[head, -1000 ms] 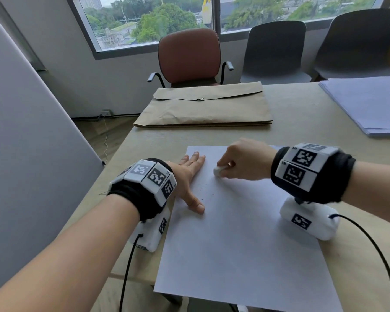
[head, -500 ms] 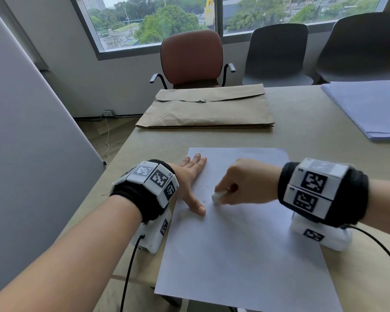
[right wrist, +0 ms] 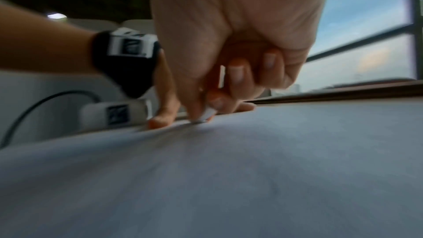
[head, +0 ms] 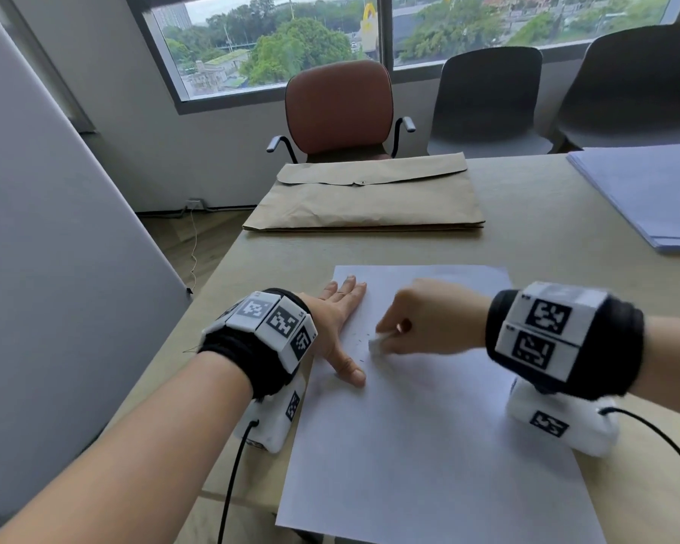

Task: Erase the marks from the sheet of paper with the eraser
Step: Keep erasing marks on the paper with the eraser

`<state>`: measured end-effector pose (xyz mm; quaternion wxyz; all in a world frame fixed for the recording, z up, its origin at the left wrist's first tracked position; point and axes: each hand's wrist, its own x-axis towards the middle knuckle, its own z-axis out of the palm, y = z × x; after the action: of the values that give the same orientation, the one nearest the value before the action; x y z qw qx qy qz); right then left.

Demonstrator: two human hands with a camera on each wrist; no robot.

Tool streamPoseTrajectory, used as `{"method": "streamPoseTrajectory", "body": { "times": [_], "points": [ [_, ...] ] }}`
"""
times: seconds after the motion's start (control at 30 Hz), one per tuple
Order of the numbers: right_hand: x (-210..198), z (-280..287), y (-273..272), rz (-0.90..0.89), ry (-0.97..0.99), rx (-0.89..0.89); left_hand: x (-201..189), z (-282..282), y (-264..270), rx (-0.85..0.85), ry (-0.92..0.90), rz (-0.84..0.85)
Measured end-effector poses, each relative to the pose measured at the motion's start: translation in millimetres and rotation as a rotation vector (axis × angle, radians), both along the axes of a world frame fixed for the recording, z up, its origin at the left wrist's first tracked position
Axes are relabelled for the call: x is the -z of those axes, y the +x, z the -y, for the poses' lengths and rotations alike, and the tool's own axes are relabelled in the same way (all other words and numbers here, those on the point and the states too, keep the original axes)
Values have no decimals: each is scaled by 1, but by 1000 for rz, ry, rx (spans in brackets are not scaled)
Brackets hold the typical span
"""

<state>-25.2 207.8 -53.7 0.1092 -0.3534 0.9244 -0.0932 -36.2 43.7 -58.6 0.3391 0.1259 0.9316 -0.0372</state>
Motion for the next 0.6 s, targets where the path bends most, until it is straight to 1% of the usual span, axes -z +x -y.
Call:
{"method": "streamPoseTrajectory", "body": {
  "times": [0.07,0.13,0.27,0.33,0.47,0.53,0.6],
  "points": [
    [-3,-2,-17,-59,9,91,0,0,0,1,7,-6],
    [-5,-1,-22,-110,50,111,0,0,1,1,6,-11],
    [0,8,0,-133,160,-76,0,0,0,11,-5,-2],
    [0,10,2,-151,155,-68,0,0,0,13,-6,3],
    [-5,18,-11,-180,110,55,0,1,0,5,5,-4],
    [-7,22,-7,-165,102,23,0,0,-1,7,7,-12],
    [-5,23,3,-110,100,-63,1,-1,0,14,-4,-17]
  ]
}}
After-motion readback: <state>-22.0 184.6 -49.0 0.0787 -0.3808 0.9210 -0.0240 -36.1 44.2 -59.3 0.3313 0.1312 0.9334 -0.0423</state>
